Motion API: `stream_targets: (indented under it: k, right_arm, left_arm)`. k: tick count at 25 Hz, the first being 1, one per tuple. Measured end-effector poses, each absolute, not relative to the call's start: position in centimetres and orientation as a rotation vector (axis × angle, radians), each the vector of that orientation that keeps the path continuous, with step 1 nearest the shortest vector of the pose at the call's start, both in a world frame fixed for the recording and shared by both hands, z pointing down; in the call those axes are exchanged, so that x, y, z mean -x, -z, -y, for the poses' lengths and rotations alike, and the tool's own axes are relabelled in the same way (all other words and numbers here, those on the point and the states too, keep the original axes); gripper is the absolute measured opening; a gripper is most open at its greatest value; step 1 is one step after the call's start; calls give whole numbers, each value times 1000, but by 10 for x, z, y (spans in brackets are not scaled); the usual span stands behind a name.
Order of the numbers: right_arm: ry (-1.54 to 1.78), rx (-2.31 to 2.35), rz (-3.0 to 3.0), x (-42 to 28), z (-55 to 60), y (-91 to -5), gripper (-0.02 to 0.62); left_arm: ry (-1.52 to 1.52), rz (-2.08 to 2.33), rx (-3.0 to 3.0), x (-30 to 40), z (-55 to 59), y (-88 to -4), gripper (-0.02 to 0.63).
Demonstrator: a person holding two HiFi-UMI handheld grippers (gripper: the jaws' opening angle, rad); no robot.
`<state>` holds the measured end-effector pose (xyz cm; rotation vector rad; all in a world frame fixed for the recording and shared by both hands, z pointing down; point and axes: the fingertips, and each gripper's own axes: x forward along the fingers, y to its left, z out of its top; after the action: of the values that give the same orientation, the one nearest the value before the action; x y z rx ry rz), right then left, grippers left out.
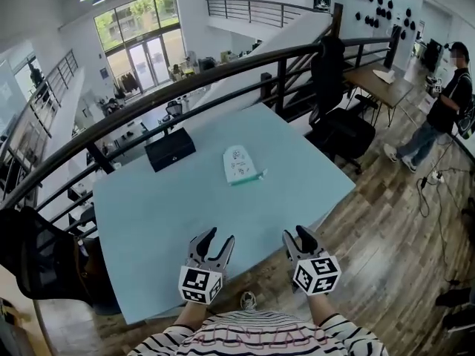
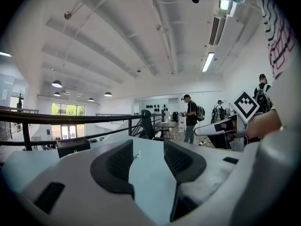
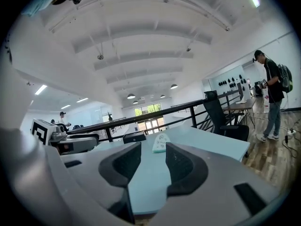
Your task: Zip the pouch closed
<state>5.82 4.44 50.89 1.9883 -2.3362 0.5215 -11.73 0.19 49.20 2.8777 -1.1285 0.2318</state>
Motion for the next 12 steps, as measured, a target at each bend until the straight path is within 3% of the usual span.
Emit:
stream_targets:
  k: [12]
  right_arm:
    - [-548, -1967, 2294, -43, 52, -520, 158]
  left_arm:
    - [-204, 1140, -2836, 137, 95, -500, 182]
